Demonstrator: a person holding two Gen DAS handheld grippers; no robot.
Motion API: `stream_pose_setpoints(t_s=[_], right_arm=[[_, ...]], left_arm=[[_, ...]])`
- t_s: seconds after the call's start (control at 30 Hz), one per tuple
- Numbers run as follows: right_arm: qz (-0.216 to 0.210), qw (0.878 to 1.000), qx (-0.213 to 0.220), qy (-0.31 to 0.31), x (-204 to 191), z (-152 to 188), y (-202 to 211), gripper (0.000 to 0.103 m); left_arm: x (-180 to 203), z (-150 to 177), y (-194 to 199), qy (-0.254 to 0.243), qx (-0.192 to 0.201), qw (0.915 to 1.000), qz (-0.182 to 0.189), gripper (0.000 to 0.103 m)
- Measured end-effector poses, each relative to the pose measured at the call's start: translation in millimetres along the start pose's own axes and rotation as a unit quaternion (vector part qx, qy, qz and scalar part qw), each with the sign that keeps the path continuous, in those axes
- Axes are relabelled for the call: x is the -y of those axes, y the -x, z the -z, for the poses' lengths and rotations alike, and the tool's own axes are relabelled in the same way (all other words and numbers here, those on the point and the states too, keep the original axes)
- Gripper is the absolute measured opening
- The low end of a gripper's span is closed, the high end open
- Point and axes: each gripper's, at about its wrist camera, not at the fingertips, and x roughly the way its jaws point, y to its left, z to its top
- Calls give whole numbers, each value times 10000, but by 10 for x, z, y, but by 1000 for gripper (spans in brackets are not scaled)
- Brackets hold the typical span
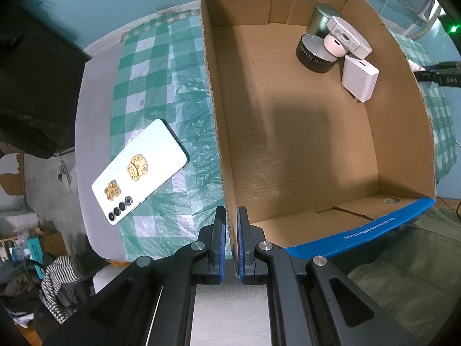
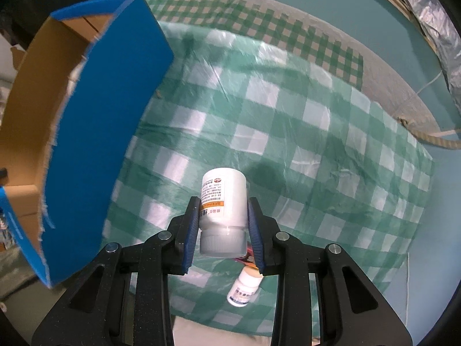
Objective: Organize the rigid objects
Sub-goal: 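Carry the pill bottle with the right gripper over the box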
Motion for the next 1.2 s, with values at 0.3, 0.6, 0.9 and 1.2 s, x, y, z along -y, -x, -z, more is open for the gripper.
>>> stream_pose_setpoints(t_s=[0.3, 0.6, 0.9, 1.2], right_arm=[[-153, 9991, 294, 279, -285, -260, 383, 31], [-230, 9963, 486, 667, -572, -531, 636, 31], [-296, 9933, 584, 955, -856, -768, 684, 31], [-370, 9913, 506, 1161, -1160, -1005, 511, 31]], left_arm=[[1, -4, -18, -1, 1, 10000, 8, 7], [9, -15, -13, 12, 18, 10000, 7, 7], [7, -21, -2, 10, 28, 10000, 12, 7], [13, -27, 0, 14, 32, 10000, 5, 7]])
